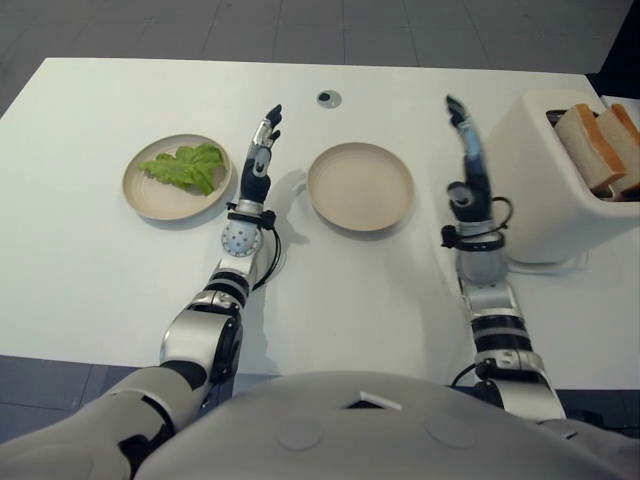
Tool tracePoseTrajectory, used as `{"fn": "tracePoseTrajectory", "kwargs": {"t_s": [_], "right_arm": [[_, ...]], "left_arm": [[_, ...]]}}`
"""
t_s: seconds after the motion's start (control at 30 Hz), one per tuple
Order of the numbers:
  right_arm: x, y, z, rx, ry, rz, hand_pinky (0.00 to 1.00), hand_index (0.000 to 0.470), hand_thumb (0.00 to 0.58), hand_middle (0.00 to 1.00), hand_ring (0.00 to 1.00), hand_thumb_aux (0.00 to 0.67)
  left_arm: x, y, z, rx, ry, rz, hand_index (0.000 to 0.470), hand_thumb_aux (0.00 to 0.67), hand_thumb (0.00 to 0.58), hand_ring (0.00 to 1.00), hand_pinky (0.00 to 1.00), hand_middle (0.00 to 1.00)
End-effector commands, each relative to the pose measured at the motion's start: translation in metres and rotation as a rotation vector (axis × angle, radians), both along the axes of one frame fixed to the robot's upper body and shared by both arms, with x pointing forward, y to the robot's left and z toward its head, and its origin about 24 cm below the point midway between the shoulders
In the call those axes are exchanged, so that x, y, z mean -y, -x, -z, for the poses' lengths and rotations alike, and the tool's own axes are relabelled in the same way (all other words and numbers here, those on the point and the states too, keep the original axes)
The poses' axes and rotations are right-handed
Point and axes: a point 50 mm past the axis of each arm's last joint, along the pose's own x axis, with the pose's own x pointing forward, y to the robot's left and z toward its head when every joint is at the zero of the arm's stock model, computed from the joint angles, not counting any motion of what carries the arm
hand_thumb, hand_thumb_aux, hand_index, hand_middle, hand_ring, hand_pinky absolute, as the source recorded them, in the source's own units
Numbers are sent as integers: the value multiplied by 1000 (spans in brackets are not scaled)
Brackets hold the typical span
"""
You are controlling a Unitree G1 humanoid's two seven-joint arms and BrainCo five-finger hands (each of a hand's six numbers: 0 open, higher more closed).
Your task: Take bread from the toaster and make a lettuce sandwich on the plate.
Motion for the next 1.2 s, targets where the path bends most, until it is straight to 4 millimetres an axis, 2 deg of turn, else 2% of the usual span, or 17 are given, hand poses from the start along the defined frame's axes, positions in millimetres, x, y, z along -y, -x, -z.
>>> {"fn": "tracePoseTrajectory", "kwargs": {"t_s": [0.03, 0.13, 0.2, 0.3, 0.37, 0.47, 0.7, 0.87, 1.0, 1.03, 1.07, 1.1, 1.13, 1.17, 1.2], "right_arm": [[50, 50, -80, 287, 146, 269, 0, 0, 0, 0, 0, 0], [94, 81, -109, 311, 262, 559, 0, 0, 0, 0, 0, 0], [130, 94, -111, 213, 349, 783, 0, 0, 0, 0, 0, 0], [177, 100, -86, -44, 446, 987, 0, 0, 0, 0, 0, 0], [190, 95, -64, -181, 492, 1013, 0, 0, 0, 0, 0, 0], [196, 82, -45, -299, 553, 1012, 0, 0, 0, 0, 0, 0], [205, 47, -27, -468, 666, 969, 0, 0, 0, 0, 0, 0], [214, 45, -22, -510, 687, 977, 0, 0, 0, 0, 0, 0], [202, 41, -30, -433, 716, 919, 0, 0, 0, 0, 0, 0], [196, 40, -34, -401, 729, 896, 71, 0, 0, 71, 71, 0], [188, 40, -39, -365, 742, 864, 278, 2, 5, 278, 278, 3], [181, 40, -43, -339, 754, 842, 710, 212, 405, 710, 710, 302], [176, 41, -46, -321, 763, 829, 902, 278, 484, 902, 902, 397], [172, 43, -51, -303, 761, 824, 1000, 394, 565, 1000, 1000, 562], [169, 45, -54, -292, 759, 826, 1000, 470, 580, 1000, 1000, 670]], "left_arm": [[19, 30, 36, -143, 6, 48, 0, 0, 0, 0, 0, 0], [28, 32, 36, -144, 19, 67, 0, 0, 0, 0, 0, 0], [30, 33, 36, -143, 25, 69, 0, 0, 0, 0, 0, 0], [31, 34, 36, -141, 33, 64, 0, 0, 0, 0, 0, 0], [31, 35, 36, -141, 35, 63, 0, 0, 0, 0, 0, 0], [31, 35, 35, -141, 34, 61, 0, 0, 0, 0, 0, 0], [31, 33, 32, -124, 32, 60, 0, 0, 0, 0, 0, 0], [32, 34, 29, -104, 43, 64, 0, 0, 0, 0, 0, 0], [33, 37, 28, -96, 53, 68, 0, 0, 0, 0, 0, 0], [33, 37, 28, -93, 54, 67, 0, 0, 0, 0, 0, 0], [32, 38, 28, -92, 55, 66, 0, 0, 0, 0, 0, 0], [32, 38, 28, -92, 56, 66, 0, 0, 0, 0, 0, 0], [32, 38, 28, -90, 56, 65, 0, 0, 0, 0, 0, 0], [31, 39, 28, -90, 57, 63, 0, 0, 0, 0, 0, 0], [31, 39, 28, -89, 58, 62, 0, 0, 0, 0, 0, 0]]}}
